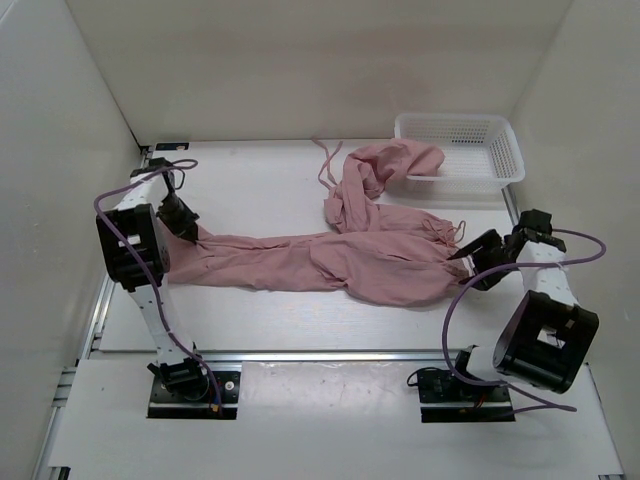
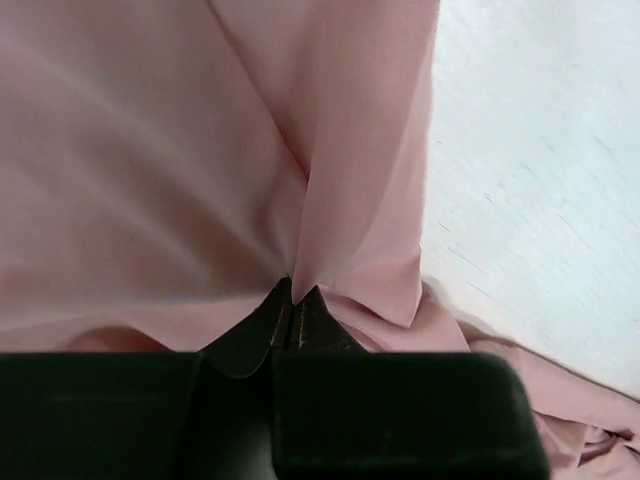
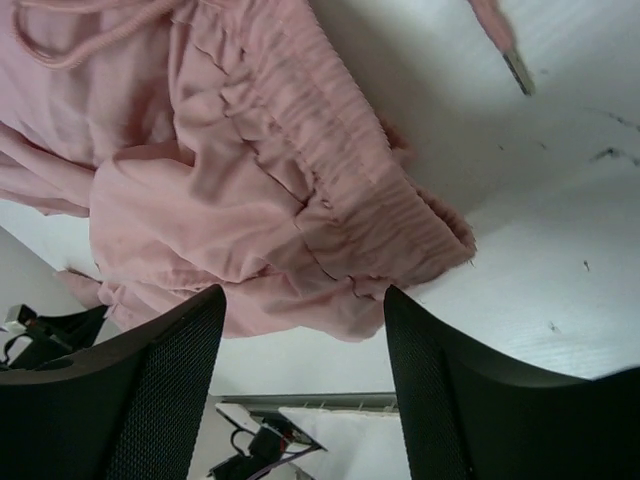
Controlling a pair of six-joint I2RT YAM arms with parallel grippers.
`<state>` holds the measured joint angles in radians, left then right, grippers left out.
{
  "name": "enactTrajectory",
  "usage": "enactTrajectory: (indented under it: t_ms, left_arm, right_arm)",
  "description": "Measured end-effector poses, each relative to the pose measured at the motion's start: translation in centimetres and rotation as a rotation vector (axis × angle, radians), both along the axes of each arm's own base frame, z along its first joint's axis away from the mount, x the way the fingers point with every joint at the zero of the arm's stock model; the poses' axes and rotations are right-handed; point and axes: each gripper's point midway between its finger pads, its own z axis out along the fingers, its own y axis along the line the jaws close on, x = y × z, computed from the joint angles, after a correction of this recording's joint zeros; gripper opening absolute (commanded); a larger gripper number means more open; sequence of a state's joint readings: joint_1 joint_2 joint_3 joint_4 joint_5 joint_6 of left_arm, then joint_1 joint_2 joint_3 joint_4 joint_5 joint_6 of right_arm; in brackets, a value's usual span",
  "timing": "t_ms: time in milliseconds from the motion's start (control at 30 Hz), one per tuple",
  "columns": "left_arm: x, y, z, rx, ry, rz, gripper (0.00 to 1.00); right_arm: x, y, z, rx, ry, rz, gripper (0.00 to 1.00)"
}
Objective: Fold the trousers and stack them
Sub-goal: Flatten the trousers out
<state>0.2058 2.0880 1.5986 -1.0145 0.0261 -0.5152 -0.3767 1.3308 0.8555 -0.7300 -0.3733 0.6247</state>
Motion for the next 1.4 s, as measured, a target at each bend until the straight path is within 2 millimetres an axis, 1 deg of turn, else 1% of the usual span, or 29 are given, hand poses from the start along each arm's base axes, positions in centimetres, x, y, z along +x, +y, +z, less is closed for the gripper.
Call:
enactTrajectory:
  t_ms: [33,133,233,267,333,367,400,467,567,600,633,667,700,767,800,833,900,967,1000,1033,1067,1100,1133,1167,1233,1267,1333,1367,1400]
  left_arm:
    - [0.1,0.0,0.3,0.001,-0.007,-0.002,0.1]
    - [0.2,0.1,1.1,0.005,-0.024,-0.007,0.1]
    - [0.2,0.1,1.9,0.008,-0.037,-0.011,0.1]
    - [0.2,0.1,2.2,0.01,-0.042,-0.011,0.1]
    - [0.2,0.1,2.6,0.011,-0.05,-0.012,0.1]
    - [0.2,0.1,2.8,0.012,-0.054,-0.013,0.1]
    - [0.2,0.1,3.0,0.013,-0.057,-0.014,0.1]
    - [0.4,0.1,3.5,0.015,-0.065,-0.015,0.1]
    - [1.2,0.1,4.8,0.01,-0.091,-0.016,0.1]
    - [2.3,0.2,6.6,0.009,-0.127,-0.018,0.1]
    - [3.1,0.3,7.8,0.012,-0.156,-0.02,0.1]
    - [3.9,0.3,9.3,0.011,-0.178,-0.024,0.1]
    - [5.2,0.5,11.1,0.015,-0.226,-0.026,0.1]
    - [8.1,0.9,15.7,0.031,-0.354,-0.034,0.1]
    - [9.2,1.1,18.2,0.042,-0.43,-0.037,0.1]
    - [9.9,1.2,20.6,0.05,-0.5,-0.039,0.1]
    - [9.7,1.6,24.0,0.065,-0.586,-0.033,0.1]
    - [8.3,2.1,26.0,0.07,-0.63,-0.017,0.1]
    - [7.2,2.4,26.4,0.072,-0.633,-0.005,0.1]
    - [6.1,2.8,26.5,0.075,-0.628,0.008,0.17]
    - [4.9,3.0,26.1,0.077,-0.616,0.018,0.36]
    - [3.7,3.2,25.3,0.078,-0.591,0.023,0.84]
    - [2.5,3.5,24.1,0.079,-0.559,0.033,1.0]
    - [1.5,3.8,22.6,0.072,-0.521,0.052,1.0]
    - [-0.2,4.1,19.1,0.049,-0.431,0.07,1.0]
    - [-0.9,4.3,17.0,0.033,-0.371,0.074,1.0]
    - [-1.4,4.7,13.7,0.006,-0.279,0.074,1.0]
    - [-1.5,4.7,12.3,-0.006,-0.242,0.069,0.89]
    - [-1.7,4.6,11.4,-0.014,-0.218,0.065,0.76]
  right_arm:
    - [0.3,0.0,0.1,-0.001,-0.004,0.001,0.72]
    - [1.1,0.4,0.5,-0.001,-0.012,0.008,0.72]
    - [2.5,0.9,0.6,-0.003,-0.016,0.025,0.6]
    - [3.1,1.1,0.3,-0.002,-0.008,0.032,0.46]
    - [3.8,1.4,-0.4,0.004,0.013,0.04,0.23]
    - [3.9,1.5,-0.9,0.005,0.027,0.039,0.03]
    - [3.9,1.5,-1.3,0.003,0.039,0.036,0.0]
    - [3.8,1.2,-1.4,-0.008,0.055,0.01,0.0]
    - [4.7,0.6,0.1,-0.038,0.034,-0.006,0.0]
    - [6.5,-0.2,2.7,-0.066,-0.018,-0.014,0.0]
    - [7.9,-0.6,4.5,-0.084,-0.073,-0.016,0.0]
    - [9.3,-1.0,6.9,-0.103,-0.121,-0.02,0.0]
    - [11.0,-1.5,9.8,-0.127,-0.193,-0.023,0.0]
    - [13.6,-2.4,15.6,-0.175,-0.342,-0.032,0.0]
    - [14.5,-2.7,18.5,-0.199,-0.42,-0.038,0.0]
    - [14.9,-2.9,21.1,-0.221,-0.49,-0.043,0.0]
    - [14.5,-2.9,24.5,-0.248,-0.575,-0.05,0.0]
    - [13.0,-2.8,26.1,-0.272,-0.611,-0.064,0.0]
    - [12.2,-2.8,26.5,-0.288,-0.622,-0.076,0.0]
    - [11.2,-3.0,26.3,-0.309,-0.627,-0.091,0.0]
    - [9.8,-3.1,25.5,-0.329,-0.61,-0.109,0.02]
    - [8.4,-3.4,24.5,-0.352,-0.586,-0.131,0.06]
    - [6.9,-3.7,22.9,-0.383,-0.56,-0.157,0.12]
    - [5.5,-3.9,21.4,-0.402,-0.531,-0.18,0.26]
    - [1.6,-4.3,16.6,-0.445,-0.419,-0.22,0.36]
    - [0.2,-4.4,14.6,-0.456,-0.367,-0.23,0.38]
    - [-2.1,-4.4,10.7,-0.465,-0.263,-0.232,0.38]
    - [-2.9,-4.3,9.0,-0.46,-0.21,-0.227,0.34]
    - [-3.5,-4.2,7.8,-0.455,-0.166,-0.22,0.18]
